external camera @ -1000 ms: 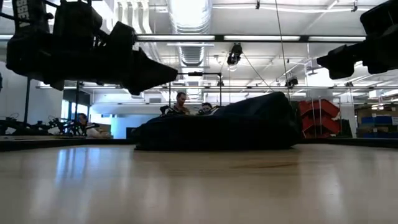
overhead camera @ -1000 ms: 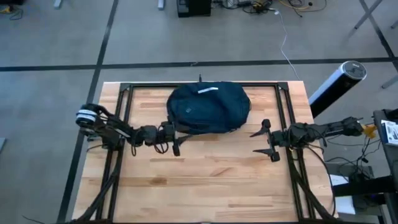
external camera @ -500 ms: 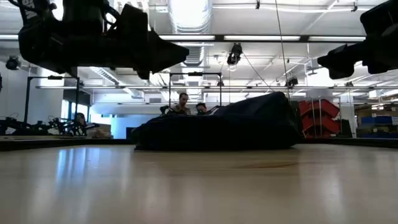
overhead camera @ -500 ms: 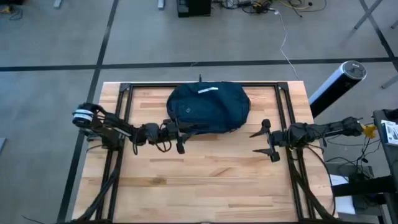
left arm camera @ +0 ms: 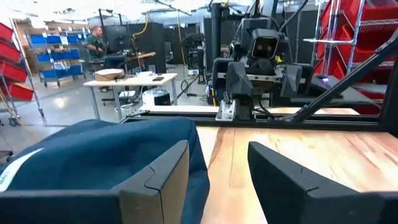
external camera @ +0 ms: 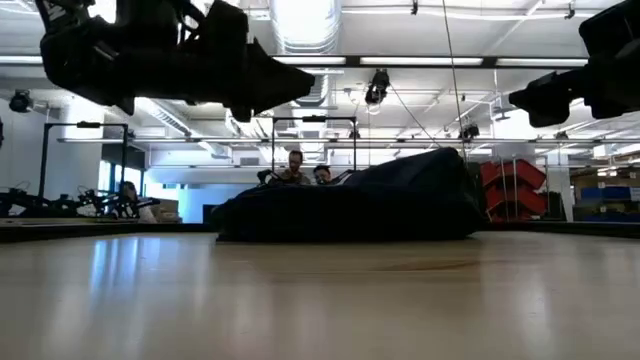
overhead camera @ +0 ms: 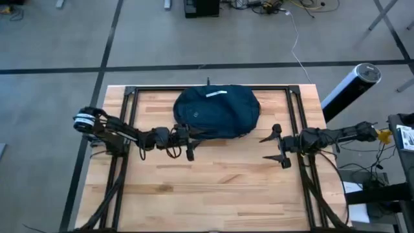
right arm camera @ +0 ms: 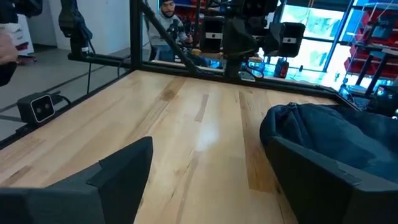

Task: Unpack backpack
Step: Open the blue backpack

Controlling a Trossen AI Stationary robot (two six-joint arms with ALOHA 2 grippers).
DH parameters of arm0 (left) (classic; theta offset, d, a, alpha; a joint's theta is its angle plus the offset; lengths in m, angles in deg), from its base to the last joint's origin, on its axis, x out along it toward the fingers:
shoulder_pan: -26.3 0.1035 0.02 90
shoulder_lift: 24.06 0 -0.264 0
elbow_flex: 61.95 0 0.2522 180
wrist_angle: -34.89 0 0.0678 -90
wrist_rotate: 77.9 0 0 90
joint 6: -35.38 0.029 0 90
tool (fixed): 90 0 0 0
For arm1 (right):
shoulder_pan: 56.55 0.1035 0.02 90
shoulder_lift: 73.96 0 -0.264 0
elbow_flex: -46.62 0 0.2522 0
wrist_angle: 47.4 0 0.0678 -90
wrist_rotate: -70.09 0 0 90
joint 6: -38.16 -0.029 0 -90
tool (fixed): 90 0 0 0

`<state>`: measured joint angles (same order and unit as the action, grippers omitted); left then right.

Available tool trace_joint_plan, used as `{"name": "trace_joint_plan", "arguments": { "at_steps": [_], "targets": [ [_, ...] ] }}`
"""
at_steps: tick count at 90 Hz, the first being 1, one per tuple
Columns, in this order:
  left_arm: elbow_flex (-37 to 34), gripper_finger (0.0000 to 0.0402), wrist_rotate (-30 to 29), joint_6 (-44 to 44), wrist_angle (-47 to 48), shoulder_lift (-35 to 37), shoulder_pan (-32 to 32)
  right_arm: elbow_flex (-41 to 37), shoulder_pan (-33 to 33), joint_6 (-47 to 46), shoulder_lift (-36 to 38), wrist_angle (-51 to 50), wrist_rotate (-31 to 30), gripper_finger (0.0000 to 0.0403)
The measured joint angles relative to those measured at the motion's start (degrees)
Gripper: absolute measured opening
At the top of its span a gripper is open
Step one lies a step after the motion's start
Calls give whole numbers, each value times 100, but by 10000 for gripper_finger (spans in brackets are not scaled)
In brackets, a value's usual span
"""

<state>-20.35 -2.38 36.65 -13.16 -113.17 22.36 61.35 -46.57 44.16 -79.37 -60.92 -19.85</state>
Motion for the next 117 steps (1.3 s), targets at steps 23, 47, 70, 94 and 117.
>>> {"name": "trace_joint_plan", "arguments": {
  "at_steps": [23, 47, 70, 94, 117],
  "targets": [
    [129, 155, -16, -493, 2012, 882, -174, 0, 0, 128, 1, 208, 0, 299],
    [-5, 155, -152, -503, 3153, 1411, -158, -9, 0, 289, -82, 1602, -1, 294],
    [-57, 155, -621, 25, 3297, 1231, -147, -12, 0, -56, -633, 2442, 2, 308],
    [-39, 161, -949, 101, 3392, 1232, 76, -11, 0, -554, -1096, 2929, -78, 311],
    [121, 211, -945, 61, 4566, 1235, 295, 156, 0, -512, -2410, 2970, -839, 300]
  ]
}}
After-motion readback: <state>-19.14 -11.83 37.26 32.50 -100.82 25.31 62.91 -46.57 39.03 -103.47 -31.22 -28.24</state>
